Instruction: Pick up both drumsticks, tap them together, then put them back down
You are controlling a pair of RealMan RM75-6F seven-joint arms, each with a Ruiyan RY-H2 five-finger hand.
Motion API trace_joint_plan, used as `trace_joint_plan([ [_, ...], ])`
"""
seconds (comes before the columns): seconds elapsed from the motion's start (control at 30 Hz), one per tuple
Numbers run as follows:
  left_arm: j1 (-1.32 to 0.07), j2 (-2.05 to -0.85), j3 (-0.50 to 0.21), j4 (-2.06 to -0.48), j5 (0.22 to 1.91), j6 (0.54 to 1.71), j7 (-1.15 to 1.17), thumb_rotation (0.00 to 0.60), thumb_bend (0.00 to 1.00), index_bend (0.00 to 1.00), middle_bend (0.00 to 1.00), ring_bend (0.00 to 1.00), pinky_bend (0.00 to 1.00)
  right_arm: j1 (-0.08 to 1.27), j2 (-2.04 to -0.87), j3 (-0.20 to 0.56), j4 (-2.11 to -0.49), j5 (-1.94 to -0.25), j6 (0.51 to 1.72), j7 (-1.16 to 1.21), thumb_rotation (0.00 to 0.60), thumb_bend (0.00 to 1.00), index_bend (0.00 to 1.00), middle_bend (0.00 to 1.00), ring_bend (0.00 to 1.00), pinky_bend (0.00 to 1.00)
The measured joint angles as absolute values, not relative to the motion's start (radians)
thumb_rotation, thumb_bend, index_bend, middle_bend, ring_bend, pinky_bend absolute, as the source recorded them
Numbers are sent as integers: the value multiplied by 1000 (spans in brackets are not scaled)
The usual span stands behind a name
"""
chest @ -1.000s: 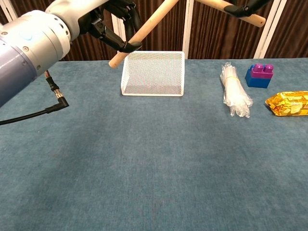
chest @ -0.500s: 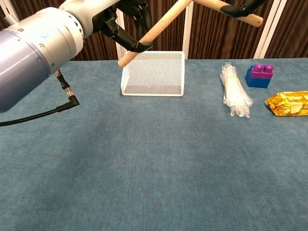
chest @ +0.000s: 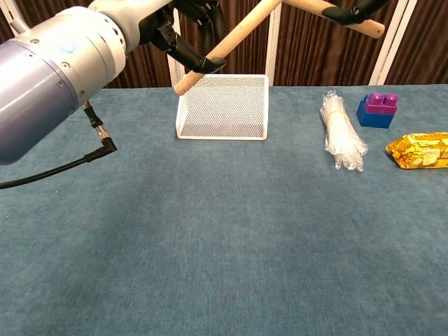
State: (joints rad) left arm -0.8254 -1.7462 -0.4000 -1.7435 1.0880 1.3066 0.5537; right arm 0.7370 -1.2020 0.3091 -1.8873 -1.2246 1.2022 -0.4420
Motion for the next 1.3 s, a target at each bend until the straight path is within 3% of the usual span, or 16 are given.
trace_joint_plan([
  [0.5,-809,-1699,-363,-1747,1085,1281,531,600,448,600,586,98,0,725,-1196,308,-1864,-1212,1205,-413,600,502,695,658,417,0],
  [0.9,-744,-1525,-243,-1672,1170,1173,384,600,448,602,586,98,0,692,-1202,283,-1724,-1220,1190,-284,600,503,694,659,419,0],
  [1.3,-689,-1425,-97,-1462,1256,1050,249,600,448,604,585,98,0,655,-1314,175,-1399,-1465,1259,-126,600,502,698,659,419,0],
])
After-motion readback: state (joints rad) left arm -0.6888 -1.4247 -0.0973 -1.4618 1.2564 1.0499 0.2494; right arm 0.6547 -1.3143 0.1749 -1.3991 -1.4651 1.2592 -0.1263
